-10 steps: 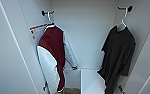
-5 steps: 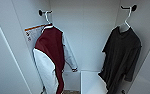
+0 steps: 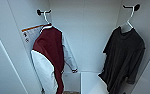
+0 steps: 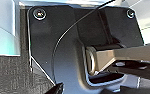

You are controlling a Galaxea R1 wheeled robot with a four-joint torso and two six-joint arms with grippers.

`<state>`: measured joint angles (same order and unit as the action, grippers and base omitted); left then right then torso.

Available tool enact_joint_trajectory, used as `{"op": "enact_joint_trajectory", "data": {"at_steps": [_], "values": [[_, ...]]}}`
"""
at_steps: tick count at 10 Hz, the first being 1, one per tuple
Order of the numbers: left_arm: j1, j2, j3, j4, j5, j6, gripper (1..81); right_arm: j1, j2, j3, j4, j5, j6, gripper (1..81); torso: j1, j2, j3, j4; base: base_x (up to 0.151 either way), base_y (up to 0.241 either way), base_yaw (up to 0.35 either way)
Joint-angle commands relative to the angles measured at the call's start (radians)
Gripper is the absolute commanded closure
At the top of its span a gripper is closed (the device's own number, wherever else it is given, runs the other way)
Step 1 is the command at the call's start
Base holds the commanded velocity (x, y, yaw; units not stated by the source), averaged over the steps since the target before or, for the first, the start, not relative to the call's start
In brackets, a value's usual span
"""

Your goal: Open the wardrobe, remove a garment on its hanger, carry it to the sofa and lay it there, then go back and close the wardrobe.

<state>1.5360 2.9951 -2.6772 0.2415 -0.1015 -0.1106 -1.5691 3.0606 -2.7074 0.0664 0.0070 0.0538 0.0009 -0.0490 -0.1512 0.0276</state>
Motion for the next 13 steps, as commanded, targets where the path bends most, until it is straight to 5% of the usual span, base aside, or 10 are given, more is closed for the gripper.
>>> {"op": "enact_joint_trajectory", "data": {"at_steps": [1,2,4,6,9,11,13], "values": [[-0.027,-0.001,0.002,0.002,0.054,-0.003,1.0,0.022,0.003,0.003,-0.003,-0.064,0.001,1.0,0.000,0.000,0.000,0.000,0.000,0.000,0.000],[-0.027,-0.001,0.000,0.001,0.054,-0.003,1.0,0.022,0.003,0.006,-0.003,-0.064,0.001,1.0,-0.001,0.000,0.000,0.000,0.000,0.000,0.000],[-0.027,-0.001,0.003,-0.005,0.054,-0.004,1.0,0.020,0.005,0.003,0.006,-0.062,0.003,1.0,-0.001,0.000,0.000,-0.098,0.000,0.000,0.000],[-0.027,0.004,-0.003,-0.007,0.055,-0.011,1.0,0.019,0.005,0.003,0.007,-0.039,0.004,1.0,-0.001,0.000,0.000,-0.134,0.000,0.000,0.000],[-0.030,-0.001,-0.003,0.009,0.054,-0.006,1.0,0.019,0.005,0.005,0.007,-0.036,0.004,1.0,-0.001,0.000,0.000,-0.237,0.000,0.000,0.000],[-0.033,-0.001,-0.003,0.009,0.054,-0.004,1.0,0.016,0.005,0.003,0.007,-0.036,0.004,1.0,-0.001,0.000,0.042,-0.308,0.000,0.000,0.000],[-0.035,-0.001,-0.003,0.009,0.054,-0.003,1.0,0.016,0.005,0.005,0.006,-0.036,0.004,1.0,-0.001,0.000,0.082,-0.336,0.000,0.000,0.000]]}}
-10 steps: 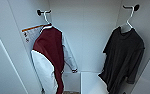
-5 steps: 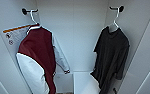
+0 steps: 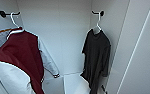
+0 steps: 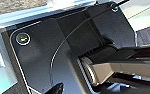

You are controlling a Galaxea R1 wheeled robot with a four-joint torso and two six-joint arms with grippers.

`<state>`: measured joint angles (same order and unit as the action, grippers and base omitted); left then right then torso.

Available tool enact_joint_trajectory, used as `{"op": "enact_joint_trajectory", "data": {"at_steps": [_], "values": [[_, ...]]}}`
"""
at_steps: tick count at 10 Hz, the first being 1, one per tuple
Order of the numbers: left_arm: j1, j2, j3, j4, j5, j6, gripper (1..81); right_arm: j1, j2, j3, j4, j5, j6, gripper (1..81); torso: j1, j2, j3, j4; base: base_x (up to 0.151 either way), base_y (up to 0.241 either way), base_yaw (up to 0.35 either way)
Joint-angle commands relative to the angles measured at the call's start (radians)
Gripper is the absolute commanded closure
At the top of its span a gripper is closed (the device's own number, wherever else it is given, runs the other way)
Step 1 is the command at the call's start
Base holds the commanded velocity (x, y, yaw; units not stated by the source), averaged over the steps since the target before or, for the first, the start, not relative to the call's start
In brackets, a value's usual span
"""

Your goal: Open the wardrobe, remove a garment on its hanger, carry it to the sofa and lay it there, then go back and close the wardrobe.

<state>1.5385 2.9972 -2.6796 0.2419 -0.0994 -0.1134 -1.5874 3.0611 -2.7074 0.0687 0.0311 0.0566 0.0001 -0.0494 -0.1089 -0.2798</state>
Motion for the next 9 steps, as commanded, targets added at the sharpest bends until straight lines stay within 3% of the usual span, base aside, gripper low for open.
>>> {"op": "enact_joint_trajectory", "data": {"at_steps": [1,2,4,7,9], "values": [[-0.041,-0.004,0.000,0.008,0.050,-0.002,1.0,0.033,0.004,0.006,0.003,-0.059,0.000,1.0,0.000,0.000,-0.002,0.002,0.000,0.000,0.000],[-0.048,-0.006,0.001,0.008,0.049,0.000,1.0,0.034,0.004,0.006,0.003,-0.060,0.000,1.0,0.000,0.000,0.010,-0.011,0.000,0.000,0.000],[-0.085,-0.030,0.045,0.007,0.041,0.000,1.0,0.033,0.006,0.006,0.003,-0.060,0.000,1.0,0.000,0.000,0.017,-0.015,0.000,0.000,0.000],[-0.201,-0.128,0.254,0.000,0.053,-0.006,1.0,0.033,0.006,0.008,-0.003,-0.060,0.000,1.0,0.000,0.000,0.016,-0.015,0.000,0.000,0.000],[-0.306,-0.124,0.254,-0.013,0.125,-0.012,1.0,0.034,0.009,0.008,-0.006,-0.060,-0.001,1.0,0.000,0.000,0.017,-0.016,0.000,0.000,0.000]]}}
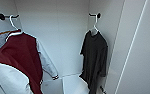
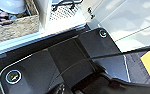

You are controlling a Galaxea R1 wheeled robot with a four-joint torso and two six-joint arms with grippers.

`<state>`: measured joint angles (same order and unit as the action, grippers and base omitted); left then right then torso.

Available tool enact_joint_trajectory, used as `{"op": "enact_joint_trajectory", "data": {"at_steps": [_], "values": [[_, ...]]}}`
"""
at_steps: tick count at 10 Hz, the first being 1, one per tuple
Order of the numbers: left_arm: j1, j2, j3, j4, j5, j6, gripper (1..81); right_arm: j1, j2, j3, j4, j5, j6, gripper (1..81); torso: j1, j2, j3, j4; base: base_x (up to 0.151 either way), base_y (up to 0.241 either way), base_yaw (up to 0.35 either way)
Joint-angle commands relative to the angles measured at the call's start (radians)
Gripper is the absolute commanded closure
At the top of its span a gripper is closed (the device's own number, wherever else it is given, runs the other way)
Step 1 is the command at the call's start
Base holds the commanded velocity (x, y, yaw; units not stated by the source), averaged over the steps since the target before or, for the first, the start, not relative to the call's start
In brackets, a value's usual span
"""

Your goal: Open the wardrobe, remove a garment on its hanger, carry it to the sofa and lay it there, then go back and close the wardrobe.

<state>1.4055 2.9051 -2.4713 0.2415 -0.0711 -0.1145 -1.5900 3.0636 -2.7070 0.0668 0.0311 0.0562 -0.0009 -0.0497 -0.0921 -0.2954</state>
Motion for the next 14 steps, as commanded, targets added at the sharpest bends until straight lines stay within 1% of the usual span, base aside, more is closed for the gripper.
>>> {"op": "enact_joint_trajectory", "data": {"at_steps": [1,2,3,5,6,8,10,12,14], "values": [[-0.225,-0.029,0.041,-0.031,0.123,-0.011,1.0,0.037,0.006,0.004,-0.004,-0.057,0.001,1.0,0.001,0.000,0.000,0.000,0.000,0.000,0.000],[-0.272,-0.033,0.046,-0.047,0.140,-0.011,1.0,0.038,0.005,0.003,-0.004,-0.043,-0.001,1.0,0.001,0.000,0.000,0.000,0.000,0.000,0.000],[-0.315,-0.039,0.051,-0.063,0.181,-0.011,1.0,0.038,0.003,0.003,-0.004,-0.042,-0.001,1.0,0.001,0.000,0.000,0.000,0.000,0.000,0.000],[-0.381,-0.049,0.063,-0.064,0.191,-0.011,1.0,0.043,0.002,0.001,-0.002,-0.042,-0.001,1.0,0.001,0.000,0.000,0.000,0.000,0.000,0.000],[-0.421,-0.061,0.099,-0.067,0.192,-0.013,1.0,0.047,0.003,0.001,-0.002,-0.042,-0.002,1.0,0.001,0.000,0.000,0.000,0.000,0.000,0.000],[-0.495,-0.111,0.222,-0.080,0.252,-0.017,1.0,0.049,0.002,0.001,-0.004,-0.042,-0.002,1.0,0.001,0.000,0.000,0.000,0.000,0.000,0.000],[-0.559,-0.130,0.265,-0.085,0.257,-0.024,1.0,0.049,0.002,0.001,-0.004,-0.042,-0.002,1.0,0.001,0.000,-0.001,0.000,0.000,0.000,0.000],[-0.642,-0.157,0.311,-0.087,0.290,-0.070,1.0,0.049,0.002,-0.003,-0.004,-0.042,-0.002,1.0,0.001,0.000,-0.001,0.000,0.000,0.000,0.000],[-0.722,-0.213,0.405,-0.087,0.321,-0.128,1.0,0.049,0.002,-0.008,-0.004,-0.042,-0.002,1.0,0.001,0.001,-0.001,0.000,0.000,0.000,0.000]]}}
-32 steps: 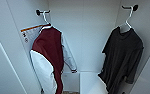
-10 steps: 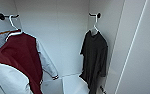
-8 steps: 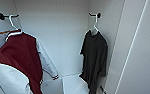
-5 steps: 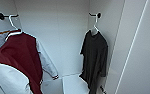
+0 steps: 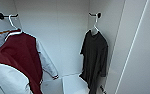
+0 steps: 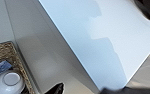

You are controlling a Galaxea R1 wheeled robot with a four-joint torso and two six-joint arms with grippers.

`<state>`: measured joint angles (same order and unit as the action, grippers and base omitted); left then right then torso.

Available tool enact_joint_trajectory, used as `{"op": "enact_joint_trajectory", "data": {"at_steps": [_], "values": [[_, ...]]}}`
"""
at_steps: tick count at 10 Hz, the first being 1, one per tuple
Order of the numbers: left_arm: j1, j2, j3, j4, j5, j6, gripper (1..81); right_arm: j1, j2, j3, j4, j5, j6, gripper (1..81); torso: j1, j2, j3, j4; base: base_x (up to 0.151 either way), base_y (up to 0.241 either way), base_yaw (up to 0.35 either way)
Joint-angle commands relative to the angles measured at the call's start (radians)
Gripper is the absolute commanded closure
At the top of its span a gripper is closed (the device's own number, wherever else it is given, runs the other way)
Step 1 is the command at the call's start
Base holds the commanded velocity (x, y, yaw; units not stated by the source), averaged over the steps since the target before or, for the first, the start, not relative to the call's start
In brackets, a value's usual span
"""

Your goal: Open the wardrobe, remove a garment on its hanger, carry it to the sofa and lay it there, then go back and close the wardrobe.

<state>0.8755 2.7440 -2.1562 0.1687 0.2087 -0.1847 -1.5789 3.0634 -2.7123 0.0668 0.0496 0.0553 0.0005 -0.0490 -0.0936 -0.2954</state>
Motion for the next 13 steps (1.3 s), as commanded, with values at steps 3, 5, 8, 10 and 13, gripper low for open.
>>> {"op": "enact_joint_trajectory", "data": {"at_steps": [3,5,8,10,13], "values": [[-0.319,-0.096,0.180,-0.014,0.112,-0.119,1.0,0.041,0.004,-0.003,-0.005,-0.060,-0.002,1.0,0.000,0.000,0.000,0.000,0.000,0.000,0.000],[-0.399,-0.086,0.194,-0.012,0.147,-0.160,1.0,0.042,0.004,-0.004,-0.004,-0.060,-0.002,1.0,0.000,0.000,0.000,0.000,0.000,0.000,0.000],[-0.537,-0.040,0.196,-0.011,0.199,-0.246,1.0,0.046,0.002,-0.003,-0.004,-0.060,-0.002,1.0,0.001,0.001,-0.001,0.000,0.000,0.000,0.000],[-0.637,0.022,0.200,-0.012,0.224,-0.320,1.0,0.047,0.002,-0.004,-0.004,-0.060,-0.002,1.0,0.002,0.001,-0.001,0.000,0.000,0.000,0.000],[-0.776,0.100,0.200,-0.015,0.222,-0.479,1.0,0.049,0.002,-0.004,-0.004,-0.062,0.000,1.0,0.002,0.002,-0.001,0.000,0.000,0.000,0.000]]}}
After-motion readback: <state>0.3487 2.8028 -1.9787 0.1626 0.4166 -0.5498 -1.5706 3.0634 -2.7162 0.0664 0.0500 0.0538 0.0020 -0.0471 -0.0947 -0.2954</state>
